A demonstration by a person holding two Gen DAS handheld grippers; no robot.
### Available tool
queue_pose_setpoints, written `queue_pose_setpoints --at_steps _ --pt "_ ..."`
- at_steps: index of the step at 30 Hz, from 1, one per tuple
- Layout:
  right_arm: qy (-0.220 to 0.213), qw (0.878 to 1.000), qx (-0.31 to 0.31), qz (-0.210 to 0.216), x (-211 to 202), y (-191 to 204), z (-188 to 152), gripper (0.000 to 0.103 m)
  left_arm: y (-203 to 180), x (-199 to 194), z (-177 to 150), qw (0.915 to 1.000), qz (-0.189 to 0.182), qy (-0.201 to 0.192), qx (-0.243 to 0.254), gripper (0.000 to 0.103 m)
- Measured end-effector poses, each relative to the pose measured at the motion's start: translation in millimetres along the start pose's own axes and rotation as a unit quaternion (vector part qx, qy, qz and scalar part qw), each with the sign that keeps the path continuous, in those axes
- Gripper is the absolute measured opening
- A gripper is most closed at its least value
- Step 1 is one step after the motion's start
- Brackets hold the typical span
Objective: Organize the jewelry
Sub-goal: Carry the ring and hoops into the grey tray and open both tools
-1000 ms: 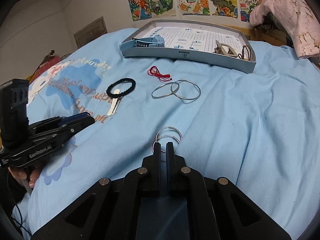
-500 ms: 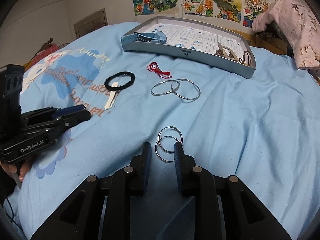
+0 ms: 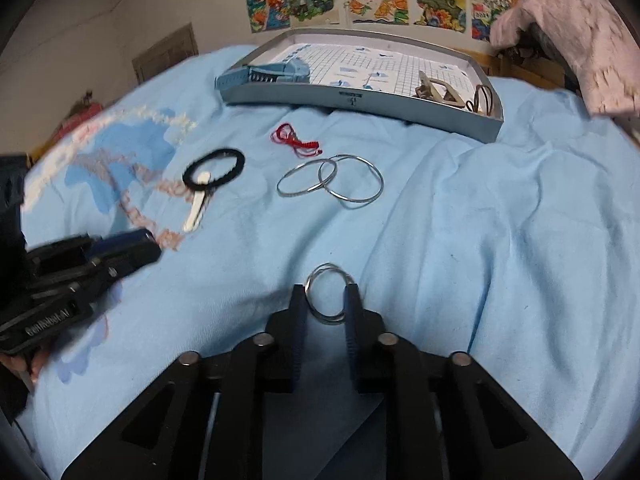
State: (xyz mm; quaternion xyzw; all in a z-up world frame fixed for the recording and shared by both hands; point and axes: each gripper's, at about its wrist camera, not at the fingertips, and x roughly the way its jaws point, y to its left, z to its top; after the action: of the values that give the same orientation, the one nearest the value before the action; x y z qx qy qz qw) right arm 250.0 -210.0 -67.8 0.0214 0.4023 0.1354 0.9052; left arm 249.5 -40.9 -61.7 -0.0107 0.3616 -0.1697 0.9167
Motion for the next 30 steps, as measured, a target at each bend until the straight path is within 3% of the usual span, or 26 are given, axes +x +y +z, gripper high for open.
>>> queue_pose_setpoints --at_steps 7,18,23,30 --pt "-0.029 0.999 0.013 0.021 -4.7 -3.3 3.1 0.003 -7.1 -3.5 13.9 0.9999 0.01 0.008 0.003 0.02" --pt "-0.106 0.994 0.013 0.03 -37.1 -12.1 18.8 0.003 -14.8 -13.7 46.1 0.9996 0.02 -0.011 -0.013 0.02" --pt "-0.147 0.989 -0.003 0.018 -45.5 -15.5 41.2 0.003 -18.8 -6.3 78.4 0.9988 0.019 -0.04 -0.022 0.02" --pt "-0.196 0.981 -0.009 0.008 -32.2 -40.0 97.3 0.003 -22.0 27.4 144.9 0.9955 0.026 -0.087 -0.024 0.02"
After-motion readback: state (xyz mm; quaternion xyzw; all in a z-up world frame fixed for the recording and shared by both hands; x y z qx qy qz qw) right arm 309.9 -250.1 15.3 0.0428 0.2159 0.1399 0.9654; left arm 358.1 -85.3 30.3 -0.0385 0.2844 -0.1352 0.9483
